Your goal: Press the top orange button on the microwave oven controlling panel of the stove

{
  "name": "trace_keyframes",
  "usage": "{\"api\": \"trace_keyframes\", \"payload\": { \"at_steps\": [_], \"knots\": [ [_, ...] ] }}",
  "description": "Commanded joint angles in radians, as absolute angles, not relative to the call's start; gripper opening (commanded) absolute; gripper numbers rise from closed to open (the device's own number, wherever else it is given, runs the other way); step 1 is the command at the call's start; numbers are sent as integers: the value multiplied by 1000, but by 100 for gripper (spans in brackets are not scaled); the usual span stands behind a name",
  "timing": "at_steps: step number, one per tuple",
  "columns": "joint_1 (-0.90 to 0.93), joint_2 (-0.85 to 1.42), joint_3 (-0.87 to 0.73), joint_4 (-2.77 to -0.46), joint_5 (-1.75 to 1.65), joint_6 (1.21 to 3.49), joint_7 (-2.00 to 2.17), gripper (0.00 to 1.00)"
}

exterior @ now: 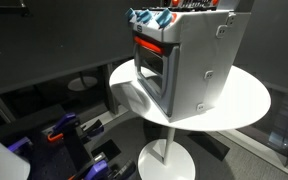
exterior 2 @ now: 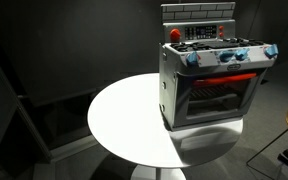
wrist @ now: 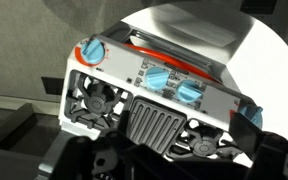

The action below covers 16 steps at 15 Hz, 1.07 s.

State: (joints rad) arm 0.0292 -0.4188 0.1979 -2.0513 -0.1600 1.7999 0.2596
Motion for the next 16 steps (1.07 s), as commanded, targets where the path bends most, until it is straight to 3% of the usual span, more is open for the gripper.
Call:
{"api": "trace_keyframes", "payload": {
  "at_steps": [1, 16],
  "knots": [
    [2, -382, 181, -2003, -227, 1815, 297, 100],
    [-52, -372, 88, -1999, -260, 1865, 295, 100]
  ]
}}
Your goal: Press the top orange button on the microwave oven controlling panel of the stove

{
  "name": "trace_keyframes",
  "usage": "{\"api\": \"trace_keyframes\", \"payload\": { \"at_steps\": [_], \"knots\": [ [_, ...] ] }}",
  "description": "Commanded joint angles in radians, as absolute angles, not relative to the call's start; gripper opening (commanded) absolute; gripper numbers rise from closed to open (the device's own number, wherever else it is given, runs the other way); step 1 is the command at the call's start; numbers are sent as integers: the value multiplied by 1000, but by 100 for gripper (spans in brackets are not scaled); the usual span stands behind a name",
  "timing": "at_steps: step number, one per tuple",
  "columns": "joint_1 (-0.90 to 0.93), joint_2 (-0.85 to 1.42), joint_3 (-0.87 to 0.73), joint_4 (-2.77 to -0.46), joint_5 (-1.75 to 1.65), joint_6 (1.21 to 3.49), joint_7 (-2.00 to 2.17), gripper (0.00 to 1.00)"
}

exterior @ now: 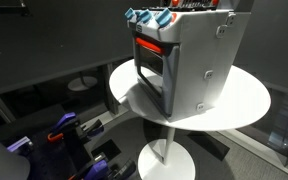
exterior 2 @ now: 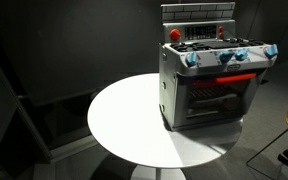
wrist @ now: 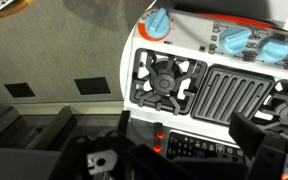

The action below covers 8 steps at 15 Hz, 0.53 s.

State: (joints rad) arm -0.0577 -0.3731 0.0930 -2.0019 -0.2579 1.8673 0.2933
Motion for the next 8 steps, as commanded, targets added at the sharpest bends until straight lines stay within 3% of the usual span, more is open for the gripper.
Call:
{"api": "trace_keyframes", "payload": {
  "at_steps": [1, 8],
  "knots": [
    [-50, -372, 89, -1996, -259, 1861, 294, 100],
    [-61, -373, 93, -2020, -304, 1964, 335, 100]
  ]
}}
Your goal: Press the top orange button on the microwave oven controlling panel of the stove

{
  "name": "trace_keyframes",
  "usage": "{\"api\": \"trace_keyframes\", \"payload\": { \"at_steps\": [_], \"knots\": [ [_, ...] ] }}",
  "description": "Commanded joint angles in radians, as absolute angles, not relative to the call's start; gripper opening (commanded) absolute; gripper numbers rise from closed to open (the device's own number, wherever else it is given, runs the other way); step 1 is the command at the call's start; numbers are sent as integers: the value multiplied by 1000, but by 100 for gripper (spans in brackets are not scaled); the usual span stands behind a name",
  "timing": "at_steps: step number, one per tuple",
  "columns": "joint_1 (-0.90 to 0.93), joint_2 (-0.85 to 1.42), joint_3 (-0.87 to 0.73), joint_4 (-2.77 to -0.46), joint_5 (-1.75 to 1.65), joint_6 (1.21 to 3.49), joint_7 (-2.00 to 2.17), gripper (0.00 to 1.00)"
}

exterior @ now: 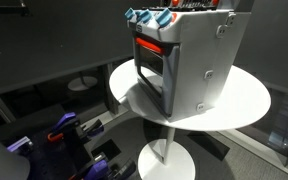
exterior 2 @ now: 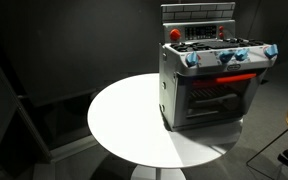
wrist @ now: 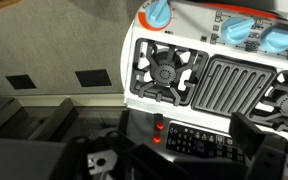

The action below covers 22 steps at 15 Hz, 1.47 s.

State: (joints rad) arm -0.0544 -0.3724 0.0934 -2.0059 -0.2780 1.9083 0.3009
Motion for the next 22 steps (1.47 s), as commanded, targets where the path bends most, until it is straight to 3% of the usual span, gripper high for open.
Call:
{"api": "trace_keyframes", "payload": {
  "at_steps": [1, 22],
  "knots": [
    [-65, -370, 93, -2025, -310, 1988, 345, 100],
    [-131, -109, 18, -1977, -413, 2231, 537, 100]
  ]
}}
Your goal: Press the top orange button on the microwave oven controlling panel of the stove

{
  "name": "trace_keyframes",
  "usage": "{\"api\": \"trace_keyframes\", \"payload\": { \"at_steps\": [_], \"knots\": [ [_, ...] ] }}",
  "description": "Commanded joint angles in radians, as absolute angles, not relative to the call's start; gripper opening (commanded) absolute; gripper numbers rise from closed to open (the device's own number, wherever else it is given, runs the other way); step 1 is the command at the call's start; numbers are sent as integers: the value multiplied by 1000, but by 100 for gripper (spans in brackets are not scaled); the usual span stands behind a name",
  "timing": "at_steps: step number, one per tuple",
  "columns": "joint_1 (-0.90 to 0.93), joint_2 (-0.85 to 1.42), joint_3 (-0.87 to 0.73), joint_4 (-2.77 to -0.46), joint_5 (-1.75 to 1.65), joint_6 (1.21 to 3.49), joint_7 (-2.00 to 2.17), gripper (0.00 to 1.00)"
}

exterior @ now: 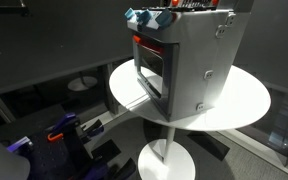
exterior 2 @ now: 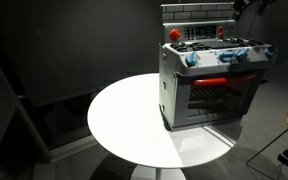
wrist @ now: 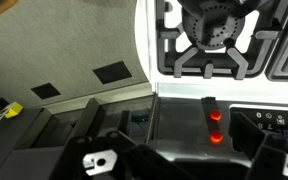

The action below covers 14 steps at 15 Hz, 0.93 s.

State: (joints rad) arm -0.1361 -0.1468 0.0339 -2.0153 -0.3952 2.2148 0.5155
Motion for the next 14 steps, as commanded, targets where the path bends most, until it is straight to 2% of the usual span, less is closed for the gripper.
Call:
{"api": "trace_keyframes", "payload": {
  "at_steps": [1, 14],
  "knots": [
    [-130, -100, 13, -1973, -408, 2240, 535, 100],
    [-103, 27, -28, -1872, -387, 2265, 533, 100]
  ]
}}
